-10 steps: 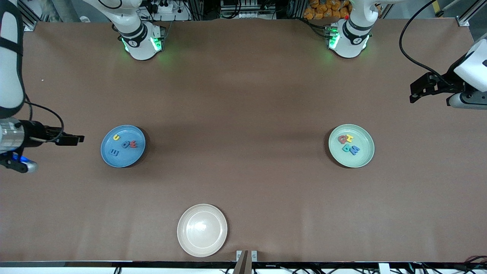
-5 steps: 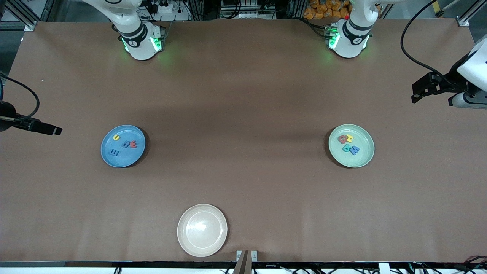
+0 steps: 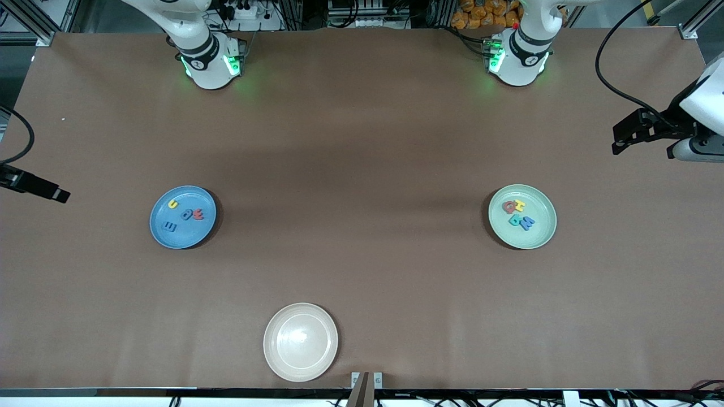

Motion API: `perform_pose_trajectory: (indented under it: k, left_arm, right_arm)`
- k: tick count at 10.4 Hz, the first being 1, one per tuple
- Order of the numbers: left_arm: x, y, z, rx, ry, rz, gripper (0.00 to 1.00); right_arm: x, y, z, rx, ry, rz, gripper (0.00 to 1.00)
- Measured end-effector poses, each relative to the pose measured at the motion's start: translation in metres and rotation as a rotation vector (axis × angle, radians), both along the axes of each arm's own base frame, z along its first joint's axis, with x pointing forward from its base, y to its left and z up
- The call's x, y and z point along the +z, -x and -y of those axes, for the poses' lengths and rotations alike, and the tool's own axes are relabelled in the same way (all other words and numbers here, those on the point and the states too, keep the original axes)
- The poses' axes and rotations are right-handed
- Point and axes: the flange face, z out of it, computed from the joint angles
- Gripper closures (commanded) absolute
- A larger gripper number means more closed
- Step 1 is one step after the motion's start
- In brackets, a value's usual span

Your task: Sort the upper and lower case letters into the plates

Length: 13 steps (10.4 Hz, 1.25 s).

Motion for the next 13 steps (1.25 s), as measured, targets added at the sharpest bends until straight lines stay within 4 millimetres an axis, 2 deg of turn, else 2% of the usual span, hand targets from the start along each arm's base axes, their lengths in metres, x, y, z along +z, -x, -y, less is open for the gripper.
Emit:
perform_pose_trajectory:
  k: [4, 6, 8, 10, 13]
  left_arm:
    - [-0.001, -0.001, 0.000, 0.039, 0.001, 0.001, 0.00]
    - [-0.001, -0.001, 0.000, 0.045, 0.001, 0.001, 0.00]
    - [-0.001, -0.001, 0.000, 0.046, 0.001, 0.001, 0.00]
    - [-0.001, -0.001, 0.000, 0.047, 0.001, 0.001, 0.00]
    - [-0.001, -0.001, 0.000, 0.047, 0.001, 0.001, 0.00]
  right_arm:
    - [0.042, 0.029, -0.005, 0.006, 0.012, 0.058, 0.00]
    - [0.045, 0.038, -0.007, 0.027, 0.016, 0.071, 0.00]
    - [0.033, 0.038, -0.007, 0.042, 0.016, 0.056, 0.00]
    - [0.011, 0.038, -0.012, 0.055, 0.022, 0.007, 0.00]
    - [-0.011, 0.041, -0.037, 0.108, 0.063, -0.045, 0.00]
